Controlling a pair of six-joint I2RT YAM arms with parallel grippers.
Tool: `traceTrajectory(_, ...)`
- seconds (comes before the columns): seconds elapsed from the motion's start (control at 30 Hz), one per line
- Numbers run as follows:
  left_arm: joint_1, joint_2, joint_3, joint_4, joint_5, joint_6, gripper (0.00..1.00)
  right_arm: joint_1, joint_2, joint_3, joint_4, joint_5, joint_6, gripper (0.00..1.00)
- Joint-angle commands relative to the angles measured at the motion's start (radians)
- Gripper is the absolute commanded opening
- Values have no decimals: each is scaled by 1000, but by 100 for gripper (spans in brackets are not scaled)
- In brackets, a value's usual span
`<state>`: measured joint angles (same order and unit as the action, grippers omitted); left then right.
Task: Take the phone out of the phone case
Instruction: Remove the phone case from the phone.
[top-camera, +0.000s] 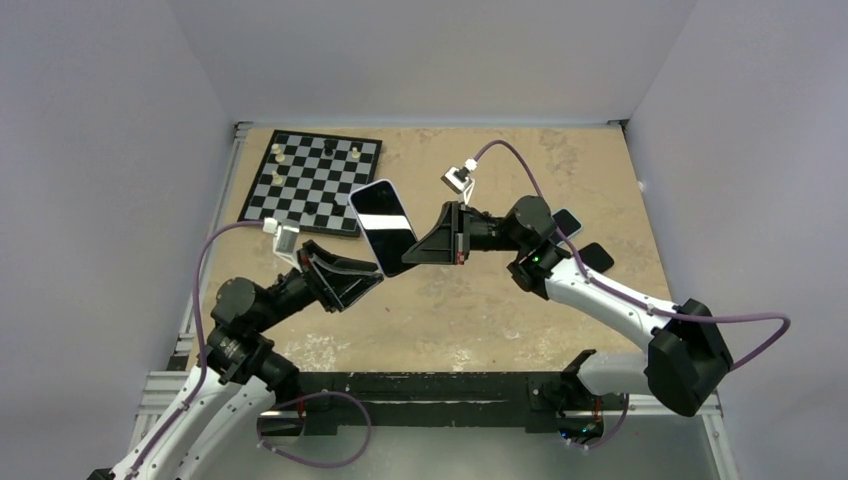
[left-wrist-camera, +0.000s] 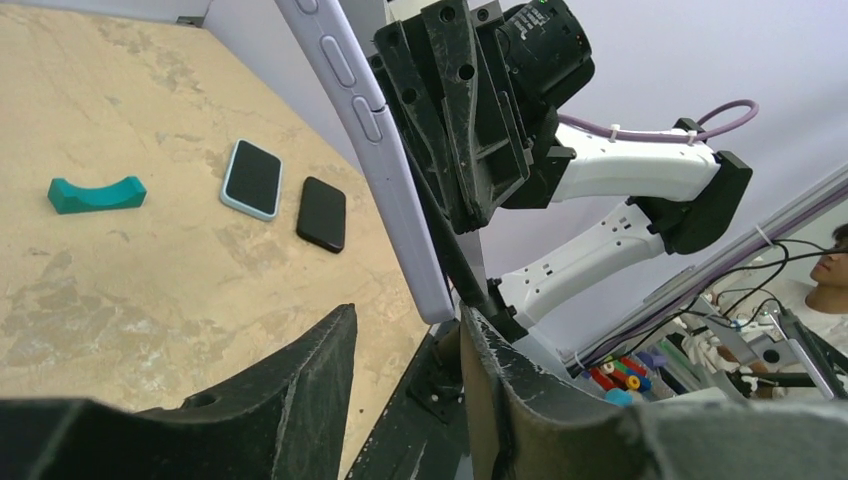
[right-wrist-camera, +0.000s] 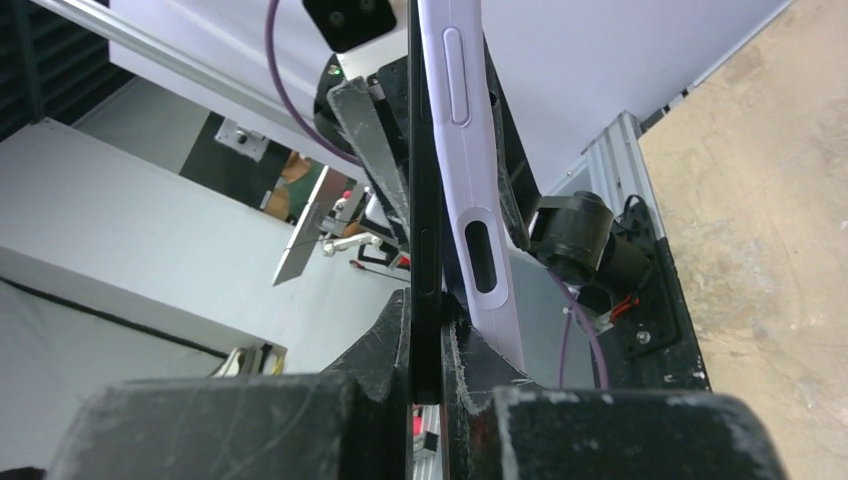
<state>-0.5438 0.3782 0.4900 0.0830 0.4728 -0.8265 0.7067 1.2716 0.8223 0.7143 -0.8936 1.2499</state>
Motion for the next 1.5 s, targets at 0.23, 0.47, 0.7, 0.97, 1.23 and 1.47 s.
traceTrajectory(0.23,1,56,25,136,54,-6,46,0,-1,39,187,-24,70,0)
traceTrajectory(0.47,-1,88,38,157,61,-17,57,2,18,34,229,-25,92,0)
traceTrajectory(0.7,0,92,67,-8,-72,16,42,28,15,33,243,-26,105,0)
traceTrajectory(0.97,0,134,89,46,-149,-23,47,73,45,19,260,-7,97,0)
traceTrajectory(1.23,0,139,119,-151,-276,-38,3,82,36,7,165,14,-2,0)
traceTrajectory(1.47,0,158,131,-605,-598,-142,0,30,-55,37,-319,158,-307,0)
